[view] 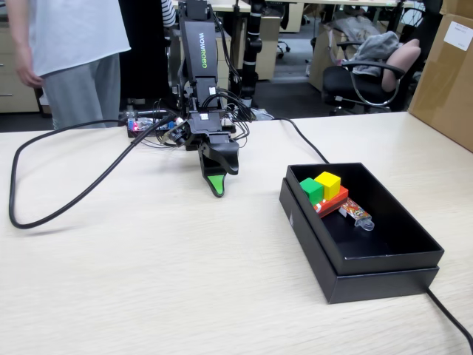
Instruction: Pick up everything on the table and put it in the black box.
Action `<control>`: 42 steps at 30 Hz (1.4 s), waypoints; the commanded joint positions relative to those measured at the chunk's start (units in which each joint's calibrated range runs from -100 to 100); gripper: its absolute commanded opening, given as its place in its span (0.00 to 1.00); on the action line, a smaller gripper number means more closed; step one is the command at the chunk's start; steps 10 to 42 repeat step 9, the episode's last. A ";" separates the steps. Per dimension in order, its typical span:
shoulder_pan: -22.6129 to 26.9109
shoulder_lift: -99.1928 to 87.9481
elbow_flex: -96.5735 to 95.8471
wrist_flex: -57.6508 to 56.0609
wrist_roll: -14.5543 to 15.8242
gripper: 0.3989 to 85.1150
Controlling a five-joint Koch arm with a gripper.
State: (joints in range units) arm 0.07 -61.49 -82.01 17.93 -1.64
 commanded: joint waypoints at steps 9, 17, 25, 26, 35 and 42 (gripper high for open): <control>0.00 0.05 0.05 -0.52 0.00 0.57; 0.00 0.05 0.05 -0.52 0.00 0.57; 0.00 0.05 0.05 -0.52 0.00 0.57; 0.00 0.05 0.05 -0.52 0.00 0.57; 0.00 0.05 0.05 -0.52 0.00 0.57; 0.00 0.05 0.05 -0.52 0.00 0.57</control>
